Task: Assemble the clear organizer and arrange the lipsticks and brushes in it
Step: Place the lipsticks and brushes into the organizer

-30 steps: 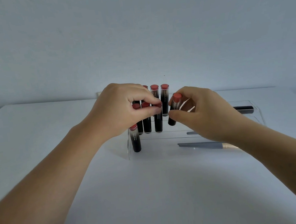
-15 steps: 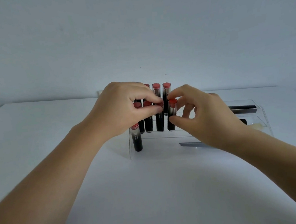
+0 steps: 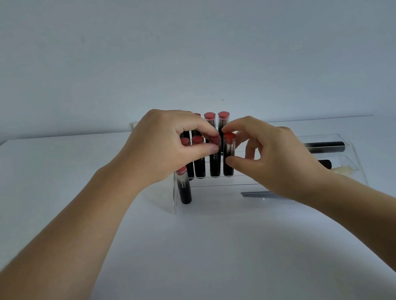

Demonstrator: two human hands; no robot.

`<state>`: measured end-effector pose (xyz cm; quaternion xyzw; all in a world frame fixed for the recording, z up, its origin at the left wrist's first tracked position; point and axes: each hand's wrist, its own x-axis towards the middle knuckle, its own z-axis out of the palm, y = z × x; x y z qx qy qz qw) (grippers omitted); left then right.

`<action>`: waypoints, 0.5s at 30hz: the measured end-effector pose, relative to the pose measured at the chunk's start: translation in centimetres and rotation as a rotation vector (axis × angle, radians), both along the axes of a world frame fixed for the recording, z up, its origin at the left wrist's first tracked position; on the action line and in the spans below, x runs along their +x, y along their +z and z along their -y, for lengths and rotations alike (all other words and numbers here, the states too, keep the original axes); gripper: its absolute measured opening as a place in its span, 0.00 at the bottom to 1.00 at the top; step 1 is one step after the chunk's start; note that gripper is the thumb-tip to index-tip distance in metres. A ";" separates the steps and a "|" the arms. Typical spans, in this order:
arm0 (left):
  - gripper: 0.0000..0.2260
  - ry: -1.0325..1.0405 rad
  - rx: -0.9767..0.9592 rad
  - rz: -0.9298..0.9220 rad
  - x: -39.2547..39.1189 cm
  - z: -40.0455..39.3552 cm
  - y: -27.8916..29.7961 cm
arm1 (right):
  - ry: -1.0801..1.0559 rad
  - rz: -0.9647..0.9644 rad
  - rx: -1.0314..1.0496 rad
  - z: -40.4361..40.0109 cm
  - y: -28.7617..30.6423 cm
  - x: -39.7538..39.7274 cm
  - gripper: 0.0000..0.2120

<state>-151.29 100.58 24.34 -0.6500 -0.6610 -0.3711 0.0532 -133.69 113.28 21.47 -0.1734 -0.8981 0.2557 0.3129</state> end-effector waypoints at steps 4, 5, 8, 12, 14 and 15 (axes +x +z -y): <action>0.08 -0.002 -0.023 0.010 0.1 0.2 0.4 | 0.024 0.041 0.036 -0.2 0.6 0.6 0.23; 0.08 -0.009 -0.029 0.010 0.1 0.3 0.5 | 0.030 0.035 0.042 -0.5 1.0 1.0 0.23; 0.08 -0.032 -0.011 -0.016 0.3 0.7 1.2 | 0.021 0.074 0.082 -2.3 2.8 2.7 0.17; 0.08 -0.048 0.032 -0.093 1.1 0.4 2.6 | -0.008 0.342 0.133 -6.4 5.3 4.7 0.11; 0.08 -0.060 0.000 -0.110 1.7 -0.3 3.5 | 0.002 0.486 0.152 -8.0 6.0 5.3 0.11; 0.08 -0.054 -0.034 -0.116 1.9 -0.6 3.9 | 0.011 0.530 0.149 -8.5 6.0 5.5 0.10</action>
